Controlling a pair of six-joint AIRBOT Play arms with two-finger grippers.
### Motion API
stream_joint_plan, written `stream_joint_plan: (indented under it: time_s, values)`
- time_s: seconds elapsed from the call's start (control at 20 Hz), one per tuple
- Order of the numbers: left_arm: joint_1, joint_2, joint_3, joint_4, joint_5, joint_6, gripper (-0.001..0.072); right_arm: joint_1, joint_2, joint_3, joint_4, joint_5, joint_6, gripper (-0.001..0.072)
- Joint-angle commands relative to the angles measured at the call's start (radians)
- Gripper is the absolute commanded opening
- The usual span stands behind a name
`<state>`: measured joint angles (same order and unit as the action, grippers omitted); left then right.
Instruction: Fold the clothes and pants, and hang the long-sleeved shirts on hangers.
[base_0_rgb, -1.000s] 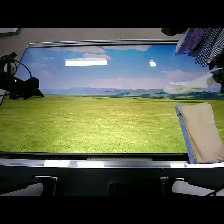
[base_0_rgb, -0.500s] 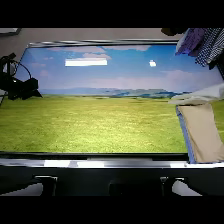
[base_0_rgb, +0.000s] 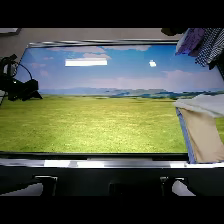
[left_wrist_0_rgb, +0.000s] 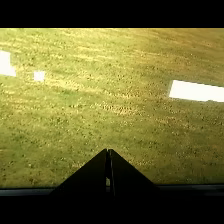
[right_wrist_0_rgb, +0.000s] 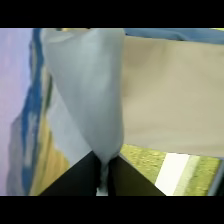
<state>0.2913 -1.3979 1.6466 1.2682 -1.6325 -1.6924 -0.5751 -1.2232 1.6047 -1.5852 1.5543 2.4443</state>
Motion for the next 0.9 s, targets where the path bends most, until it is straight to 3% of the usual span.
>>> stream_joint_plan:
  time_s: [0.0, 0.35, 0.85]
  values:
    - [0.001, -0.001, 0.0, 0.0, -0.002, 0.014, 0.0014, 0.0, 0.016, -0.095, -0.194, 0.142, -0.099, 0.0025]
    - [0.001, -0.001, 0.0, 0.001, -0.016, 0.018, 0.0014, 0.0, 0.161, -0.512, -0.286, 0.029, -0.037, 0.0025]
    - [0.001, -0.001, 0.0, 0.0, -0.017, 0.028, 0.0014, 0.0, 0.163, -0.614, -0.366, 0.026, -0.022, 0.0027]
